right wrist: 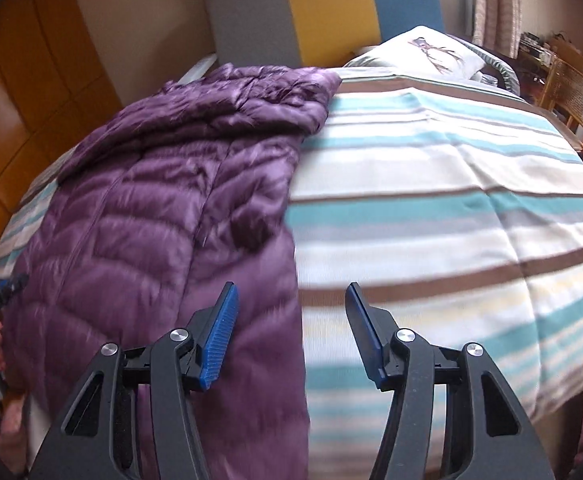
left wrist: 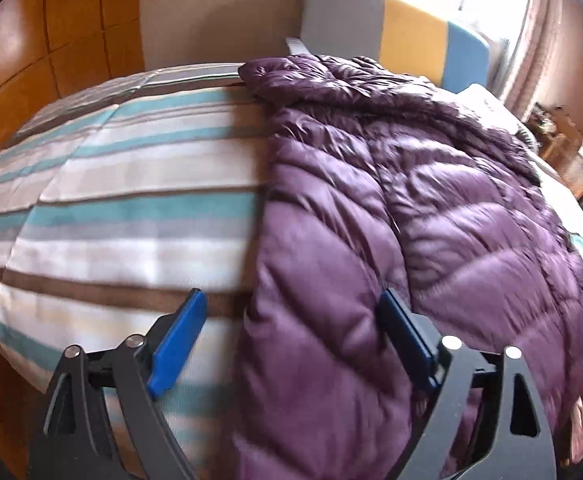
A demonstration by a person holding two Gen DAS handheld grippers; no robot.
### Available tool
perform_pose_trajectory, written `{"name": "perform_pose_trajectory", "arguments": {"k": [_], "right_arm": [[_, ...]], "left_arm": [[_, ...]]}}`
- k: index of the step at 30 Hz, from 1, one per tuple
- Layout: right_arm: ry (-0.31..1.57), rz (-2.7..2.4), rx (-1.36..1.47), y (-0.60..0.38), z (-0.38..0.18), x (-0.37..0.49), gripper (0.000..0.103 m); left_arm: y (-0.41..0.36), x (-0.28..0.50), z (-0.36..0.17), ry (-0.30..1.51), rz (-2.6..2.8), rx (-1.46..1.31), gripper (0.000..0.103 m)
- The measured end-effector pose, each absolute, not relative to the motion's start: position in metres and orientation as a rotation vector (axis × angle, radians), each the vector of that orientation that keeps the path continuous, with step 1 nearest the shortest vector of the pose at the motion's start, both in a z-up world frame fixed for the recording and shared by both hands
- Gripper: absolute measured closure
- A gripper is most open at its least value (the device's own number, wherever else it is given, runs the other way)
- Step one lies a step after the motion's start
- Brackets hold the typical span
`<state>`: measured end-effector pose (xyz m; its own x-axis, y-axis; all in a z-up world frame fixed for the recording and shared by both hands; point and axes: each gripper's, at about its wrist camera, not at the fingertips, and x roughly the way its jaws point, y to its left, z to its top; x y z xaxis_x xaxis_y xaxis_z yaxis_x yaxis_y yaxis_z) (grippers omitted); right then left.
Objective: Fold large clothes
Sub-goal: 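Release the jacket with the right gripper and move both tools to the hem, then grasp the jacket hem with both grippers and lift it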
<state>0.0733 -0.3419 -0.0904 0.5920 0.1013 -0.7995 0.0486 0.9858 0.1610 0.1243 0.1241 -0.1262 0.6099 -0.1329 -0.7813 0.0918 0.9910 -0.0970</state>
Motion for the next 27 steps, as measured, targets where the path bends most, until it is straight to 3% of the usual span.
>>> {"name": "perform_pose_trajectory", "arguments": {"k": [6, 8, 12, 15, 17, 22, 27], "right_arm": [[0.985, 0.1, 0.182, -0.338, -0.1, 0.037, 0.047], [1.003, 0.127, 0.182, -0.334, -0.105, 0.029, 0.056], [1.007, 0.153, 0.149, -0.327, -0.111, 0.02, 0.06], [1.01, 0.177, 0.144, -0.322, -0.113, 0.019, 0.072], [1.009, 0.187, 0.119, -0.317, -0.112, 0.018, 0.082], [0.985, 0.207, 0.146, -0.317, -0.111, 0.017, 0.096], [0.954, 0.224, 0.188, -0.324, -0.102, 0.011, 0.098]], "left_arm": [[0.133, 0.093, -0.124, 0.912, -0.197, -0.049, 0.038], [0.131, 0.082, -0.126, 0.91, -0.214, -0.02, 0.039], [0.122, 0.067, -0.127, 0.91, -0.259, 0.044, 0.042], [0.126, 0.062, -0.126, 0.922, -0.279, 0.005, 0.05], [0.129, 0.06, -0.126, 0.932, -0.286, -0.021, 0.062], [0.13, 0.056, -0.126, 0.957, -0.326, -0.043, 0.089], [0.128, 0.049, -0.116, 0.916, -0.352, -0.058, 0.098]]}}
